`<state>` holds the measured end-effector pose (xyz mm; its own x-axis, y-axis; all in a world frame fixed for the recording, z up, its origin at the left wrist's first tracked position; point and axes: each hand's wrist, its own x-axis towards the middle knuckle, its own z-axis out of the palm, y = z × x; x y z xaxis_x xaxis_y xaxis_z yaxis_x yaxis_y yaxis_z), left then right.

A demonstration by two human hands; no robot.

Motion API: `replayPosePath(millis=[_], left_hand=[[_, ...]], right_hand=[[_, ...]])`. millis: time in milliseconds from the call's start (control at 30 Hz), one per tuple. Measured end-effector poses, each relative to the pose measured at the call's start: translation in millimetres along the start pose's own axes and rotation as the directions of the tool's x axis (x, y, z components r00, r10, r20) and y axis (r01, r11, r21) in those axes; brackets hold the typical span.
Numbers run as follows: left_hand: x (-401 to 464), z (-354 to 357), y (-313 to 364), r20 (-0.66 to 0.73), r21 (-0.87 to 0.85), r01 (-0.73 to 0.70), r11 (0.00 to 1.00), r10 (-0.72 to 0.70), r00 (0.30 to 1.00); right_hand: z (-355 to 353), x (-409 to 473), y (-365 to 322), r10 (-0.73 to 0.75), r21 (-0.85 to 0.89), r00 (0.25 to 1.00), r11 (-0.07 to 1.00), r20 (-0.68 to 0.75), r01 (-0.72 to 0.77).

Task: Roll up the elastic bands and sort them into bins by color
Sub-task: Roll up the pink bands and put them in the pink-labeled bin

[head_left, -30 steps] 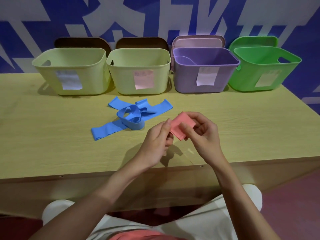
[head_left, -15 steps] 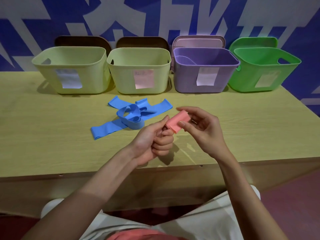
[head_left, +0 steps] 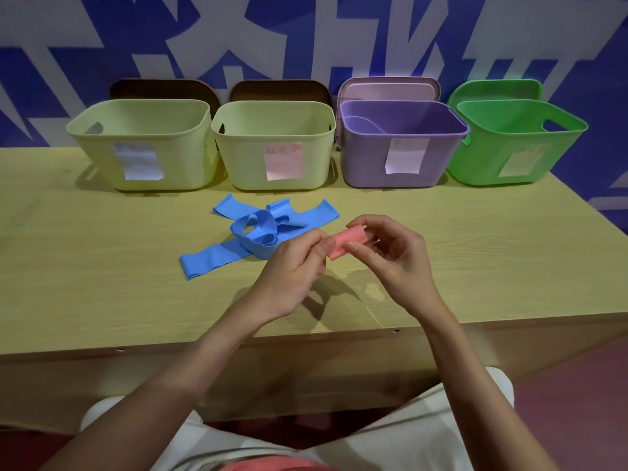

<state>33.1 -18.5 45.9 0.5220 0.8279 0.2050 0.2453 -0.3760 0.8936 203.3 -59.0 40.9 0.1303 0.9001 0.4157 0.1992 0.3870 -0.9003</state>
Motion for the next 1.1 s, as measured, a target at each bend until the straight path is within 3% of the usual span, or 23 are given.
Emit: replayPosePath(millis=[100, 267, 500, 633, 700, 767, 833, 900, 1000, 1100], left_hand=[[0.6, -0.1, 2.7, -0.002, -0.032, 0.01, 0.999, -0.01, 1.0], [3.1, -1.9, 10.8, 0.026, -0.227, 0.107, 0.968, -0.104, 0.994], [4.4, -13.4, 13.0, 0.37, -0.551, 0.411, 0.726, -0.229, 0.901], [12.9, -20.5, 10.6, 0.279, -0.353, 0.386, 0.852, -0.298, 0.913], [21.0, -23.2, 6.5, 0.105, -0.189, 0.282, 0.941, -0.266, 0.958], [28.8, -28.0, 1.1, -0.118, -0.031, 0.089, 0.996, -0.092, 0.989], [33.9, -33.3, -0.2, -0.246, 0.109, -0.086, 0.99, 0.11, 0.963], [36.5, -36.9, 3.4, -0.269, 0.239, -0.198, 0.95, 0.261, 0.927], [41.5, -37.8, 4.6, -0.247, 0.34, -0.272, 0.901, 0.364, 0.898], [51.0, -39.7, -1.1, -0.241, 0.456, -0.254, 0.853, 0.393, 0.888]], right_hand=[[-2.0, 2.9, -2.1, 0.0, -0.001, 1.0, 1.0, 0.013, 0.0], [-4.1, 9.1, -8.5, 0.042, 0.099, 0.997, 0.994, 0.069, -0.049], [0.1, 21.3, -13.0, 0.118, 0.242, 0.989, 0.961, 0.085, -0.135], [2.7, 31.7, -11.4, 0.194, 0.24, 0.977, 0.948, 0.087, -0.209], [3.7, 38.8, -12.1, 0.232, 0.224, 0.969, 0.943, 0.08, -0.244], [5.2, 46.5, -13.0, 0.269, 0.214, 0.961, 0.937, 0.063, -0.276], [7.5, 54.1, -13.3, 0.299, 0.203, 0.953, 0.932, 0.04, -0.301], [10.8, 61.7, -13.4, 0.332, 0.207, 0.943, 0.922, 0.007, -0.326], [17.2, 72.4, -12.6, 0.373, 0.234, 0.927, 0.905, -0.039, -0.354], [26.2, 81.1, -9.7, 0.403, 0.268, 0.912, 0.889, -0.076, -0.371]])
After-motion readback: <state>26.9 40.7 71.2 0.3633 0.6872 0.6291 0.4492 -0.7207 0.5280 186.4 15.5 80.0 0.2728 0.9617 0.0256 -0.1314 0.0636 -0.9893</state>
